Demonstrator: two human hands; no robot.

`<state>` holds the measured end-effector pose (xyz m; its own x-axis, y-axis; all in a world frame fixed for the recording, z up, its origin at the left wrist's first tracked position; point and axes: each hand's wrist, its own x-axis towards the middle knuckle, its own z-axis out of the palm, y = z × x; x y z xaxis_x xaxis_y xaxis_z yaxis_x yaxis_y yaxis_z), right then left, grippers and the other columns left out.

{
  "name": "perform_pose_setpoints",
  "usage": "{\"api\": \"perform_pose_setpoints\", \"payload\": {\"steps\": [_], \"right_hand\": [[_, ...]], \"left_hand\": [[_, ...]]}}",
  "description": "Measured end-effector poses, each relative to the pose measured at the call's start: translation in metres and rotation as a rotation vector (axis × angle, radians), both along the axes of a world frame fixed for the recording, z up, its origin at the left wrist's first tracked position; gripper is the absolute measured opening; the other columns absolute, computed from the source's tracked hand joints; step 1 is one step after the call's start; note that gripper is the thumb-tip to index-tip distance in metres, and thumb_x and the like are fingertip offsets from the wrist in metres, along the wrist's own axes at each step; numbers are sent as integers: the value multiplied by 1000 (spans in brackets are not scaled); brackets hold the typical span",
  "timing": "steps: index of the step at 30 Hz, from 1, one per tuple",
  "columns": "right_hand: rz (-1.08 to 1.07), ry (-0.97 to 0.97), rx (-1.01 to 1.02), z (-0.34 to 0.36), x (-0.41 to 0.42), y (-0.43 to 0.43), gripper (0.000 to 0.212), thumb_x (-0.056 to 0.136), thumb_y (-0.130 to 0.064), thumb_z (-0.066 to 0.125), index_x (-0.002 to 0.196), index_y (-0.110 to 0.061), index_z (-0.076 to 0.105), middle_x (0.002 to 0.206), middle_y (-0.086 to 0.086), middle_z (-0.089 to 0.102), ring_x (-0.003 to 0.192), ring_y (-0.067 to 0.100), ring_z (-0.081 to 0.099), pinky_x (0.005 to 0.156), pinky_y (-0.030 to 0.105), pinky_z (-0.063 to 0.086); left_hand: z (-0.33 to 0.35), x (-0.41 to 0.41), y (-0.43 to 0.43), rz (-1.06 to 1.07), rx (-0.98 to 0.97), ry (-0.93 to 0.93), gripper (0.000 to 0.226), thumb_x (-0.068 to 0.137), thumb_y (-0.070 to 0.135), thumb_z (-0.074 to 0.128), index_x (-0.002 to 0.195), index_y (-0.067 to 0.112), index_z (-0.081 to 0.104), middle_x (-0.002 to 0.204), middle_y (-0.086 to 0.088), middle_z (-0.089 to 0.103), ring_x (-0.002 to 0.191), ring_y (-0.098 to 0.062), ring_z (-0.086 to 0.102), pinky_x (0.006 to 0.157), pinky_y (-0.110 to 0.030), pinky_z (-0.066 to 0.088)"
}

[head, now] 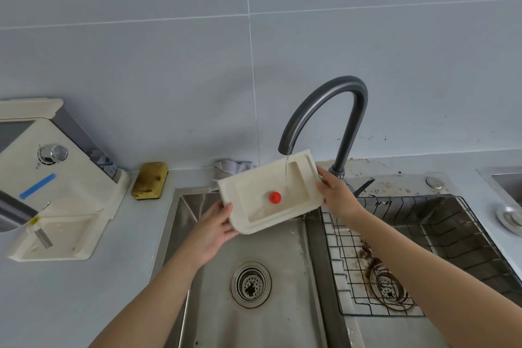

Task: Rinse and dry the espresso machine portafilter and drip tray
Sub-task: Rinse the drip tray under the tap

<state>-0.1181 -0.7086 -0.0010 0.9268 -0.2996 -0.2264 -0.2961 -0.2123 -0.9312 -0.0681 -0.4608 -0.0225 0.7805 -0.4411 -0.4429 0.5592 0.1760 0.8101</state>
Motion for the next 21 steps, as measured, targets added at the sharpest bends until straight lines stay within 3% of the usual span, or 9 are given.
{"api": "perform_pose_setpoints", "payload": {"steps": [2, 4, 6, 8, 11, 14, 18, 21], "right_hand": [[4, 17, -38, 2, -3, -5, 42, 100, -9, 31, 140, -18, 38, 102, -2, 54, 97, 15, 50, 91, 28, 42], [2, 29, -63, 4, -4, -9, 42, 100, -8, 31, 139, -18, 40, 98, -6, 53, 96, 14, 50, 94, 32, 43], [6, 34, -79, 5, -3, -10, 42, 100, -9, 32, 140, -17, 40, 103, -4, 52, 101, 16, 49, 100, 37, 40], [24, 31, -105, 8, -1, -7, 40, 100, -9, 32, 137, -17, 43, 104, -5, 52, 103, 16, 49, 100, 35, 40], [76, 0, -121, 17, 1, 1, 38, 100, -6, 31, 130, -20, 48, 97, -9, 55, 101, 16, 49, 93, 30, 41], [114, 29, -174, 23, 4, 9, 39, 100, -6, 31, 132, -16, 48, 111, -4, 55, 107, 15, 50, 95, 27, 39], [146, 77, -271, 26, 15, 16, 39, 100, -12, 34, 137, -14, 46, 131, 3, 54, 121, 21, 49, 107, 36, 37], [150, 89, -298, 31, 25, 21, 39, 100, -14, 35, 137, -14, 45, 136, 5, 52, 126, 23, 47, 109, 38, 36]], "left_hand": [[-6, -8, -5, -23, -32, 30, 18, 95, 12, 40, 110, 12, 50, 110, -9, 63, 97, -23, 63, 94, -43, 46], [-13, -12, -7, -34, -58, 49, 25, 87, 18, 56, 109, 10, 50, 115, -13, 63, 95, -23, 65, 88, -39, 50], [-19, -14, -6, -34, -99, 71, 68, 55, 32, 85, 109, 9, 51, 110, -13, 68, 94, -24, 68, 81, -37, 57], [-25, -17, -1, -32, -121, 79, 95, 30, 40, 93, 110, 9, 52, 101, -9, 73, 93, -22, 70, 77, -34, 59], [-34, -25, 5, -12, -145, 113, 86, 36, 37, 93, 108, 11, 53, 106, -10, 71, 92, -22, 71, 80, -35, 58], [-38, -36, 9, 7, -142, 140, 41, 71, 21, 72, 107, 12, 54, 120, -14, 63, 91, -20, 71, 85, -37, 54], [-43, -44, 13, -4, -195, 165, 94, 27, 37, 95, 110, 13, 55, 108, -10, 71, 95, -22, 70, 79, -33, 58], [-43, -46, 15, 0, -214, 168, 96, 29, 36, 94, 113, 13, 54, 113, -13, 68, 99, -25, 69, 79, -34, 58]]}}
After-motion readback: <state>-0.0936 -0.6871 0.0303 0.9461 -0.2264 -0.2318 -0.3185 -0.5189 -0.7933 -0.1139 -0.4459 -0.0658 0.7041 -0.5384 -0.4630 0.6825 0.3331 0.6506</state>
